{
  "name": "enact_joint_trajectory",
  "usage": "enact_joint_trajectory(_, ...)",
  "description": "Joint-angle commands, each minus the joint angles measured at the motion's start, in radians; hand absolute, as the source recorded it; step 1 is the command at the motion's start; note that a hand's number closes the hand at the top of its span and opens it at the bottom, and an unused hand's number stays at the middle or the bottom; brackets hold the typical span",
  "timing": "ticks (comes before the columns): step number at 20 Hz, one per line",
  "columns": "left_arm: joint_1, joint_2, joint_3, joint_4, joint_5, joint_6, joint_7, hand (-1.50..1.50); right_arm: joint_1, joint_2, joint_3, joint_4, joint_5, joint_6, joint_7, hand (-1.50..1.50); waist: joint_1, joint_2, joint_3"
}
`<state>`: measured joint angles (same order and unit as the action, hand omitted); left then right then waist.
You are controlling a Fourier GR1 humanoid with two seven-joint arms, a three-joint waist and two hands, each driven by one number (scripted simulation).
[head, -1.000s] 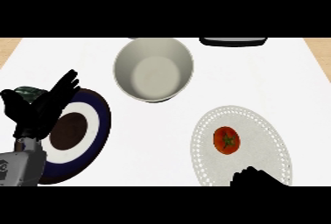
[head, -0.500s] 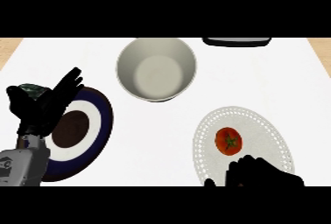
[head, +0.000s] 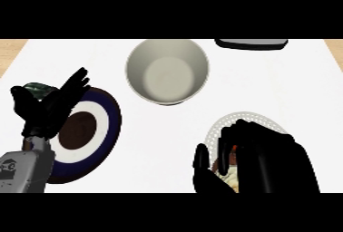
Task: Pick the cupcake from the placemat and place it in the bowl
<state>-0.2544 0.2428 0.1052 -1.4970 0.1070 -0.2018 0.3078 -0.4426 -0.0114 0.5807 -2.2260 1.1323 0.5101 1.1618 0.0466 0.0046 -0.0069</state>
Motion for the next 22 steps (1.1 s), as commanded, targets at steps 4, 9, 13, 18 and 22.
enact_joint_trajectory(4,-0.014,-0.016,-0.029,0.03,-0.023,-0.004,-0.017,0.0,-0.34,0.011,-0.183,0.285,-0.105,-0.097,0.181,1.5,0.023,0.006,0.001)
enact_joint_trajectory(9,-0.055,-0.031,-0.022,0.043,-0.023,0.016,-0.024,0.0,-0.55,0.011,-0.303,0.564,-0.169,-0.148,0.154,1.5,0.028,0.011,0.002)
enact_joint_trajectory(13,-0.018,-0.021,-0.019,0.013,-0.014,0.003,-0.011,0.0,-0.656,0.011,-0.382,0.774,-0.169,-0.217,0.117,1.5,0.022,0.006,0.004)
enact_joint_trajectory(18,-0.045,-0.007,-0.004,0.06,-0.021,-0.002,-0.035,0.0,-0.746,0.011,-0.476,1.018,-0.167,-0.344,0.005,1.5,0.005,0.012,0.005)
enact_joint_trajectory(22,0.008,-0.032,-0.028,-0.007,-0.027,0.009,-0.03,0.0,-0.75,0.011,-0.546,1.228,-0.182,-0.496,-0.163,1.5,0.02,0.013,0.006)
